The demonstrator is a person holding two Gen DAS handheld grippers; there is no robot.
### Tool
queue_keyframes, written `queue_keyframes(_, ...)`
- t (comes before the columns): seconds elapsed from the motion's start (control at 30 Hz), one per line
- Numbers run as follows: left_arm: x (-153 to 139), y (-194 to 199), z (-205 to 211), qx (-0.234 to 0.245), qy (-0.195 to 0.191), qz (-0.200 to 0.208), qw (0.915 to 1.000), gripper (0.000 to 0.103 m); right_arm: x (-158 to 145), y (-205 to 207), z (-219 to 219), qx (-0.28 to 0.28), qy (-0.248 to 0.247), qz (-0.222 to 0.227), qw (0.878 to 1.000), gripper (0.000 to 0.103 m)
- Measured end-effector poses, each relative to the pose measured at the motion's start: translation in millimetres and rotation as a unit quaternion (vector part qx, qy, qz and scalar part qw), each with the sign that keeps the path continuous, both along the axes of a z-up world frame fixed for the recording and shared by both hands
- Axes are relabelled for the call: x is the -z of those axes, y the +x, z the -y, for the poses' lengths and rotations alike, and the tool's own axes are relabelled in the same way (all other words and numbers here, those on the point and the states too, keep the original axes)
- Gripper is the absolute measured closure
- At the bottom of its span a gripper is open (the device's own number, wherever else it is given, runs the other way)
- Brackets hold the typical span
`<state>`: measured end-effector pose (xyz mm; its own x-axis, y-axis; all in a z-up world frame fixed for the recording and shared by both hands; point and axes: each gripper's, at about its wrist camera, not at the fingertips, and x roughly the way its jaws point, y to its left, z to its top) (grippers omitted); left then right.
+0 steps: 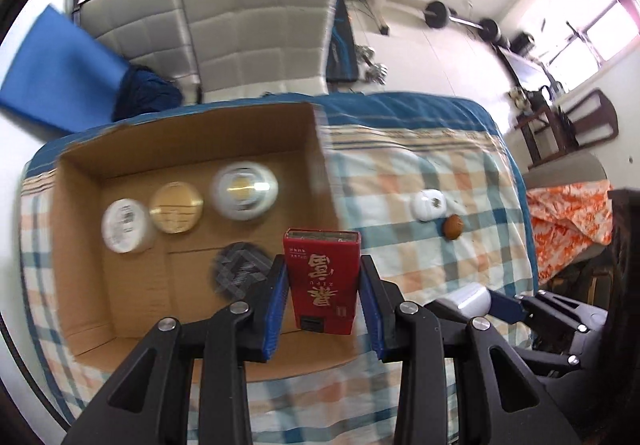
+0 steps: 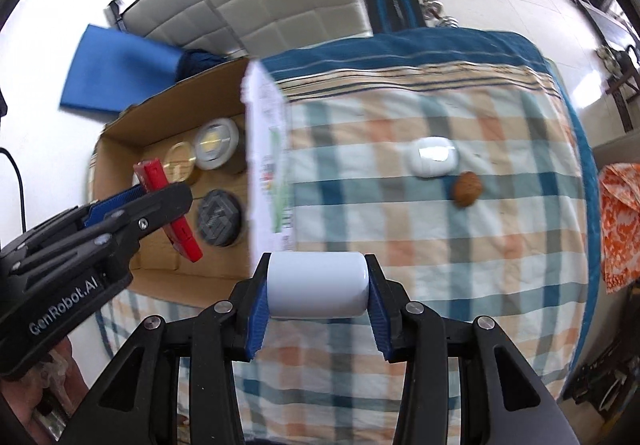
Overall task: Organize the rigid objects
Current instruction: 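Carry the red card box and white cylinder into the box with both grippers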
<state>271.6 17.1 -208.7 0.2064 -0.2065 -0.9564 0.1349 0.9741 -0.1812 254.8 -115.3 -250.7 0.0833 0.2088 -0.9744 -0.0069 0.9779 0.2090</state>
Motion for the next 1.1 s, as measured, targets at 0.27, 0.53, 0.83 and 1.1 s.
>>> queue_keyframes(0.27,13,-9,-107,-0.047,0.028,-0.017,0.9984,0.072,24,-5,-105,-0.059,0.022,-0.022,0.998,0.058)
queue_keyframes(0.53,86,1,-183,-0.088,0.039,-0.099,0.9905,0.072,95,-1,-185,-0.086,0.036,-0.072,0.993,0.058)
queue_keyframes(0.83,156,21,-202,-0.092,0.021,-0.172,0.9805,0.072,152,16,-223,-0.083,0.016,-0.092,0.992,0.058)
queue_keyframes(1.1,175,30,-198,-0.088,0.008,-0.192,0.9774,0.071,177,25,-239,-0.078,0.010,-0.103,0.992,0.058)
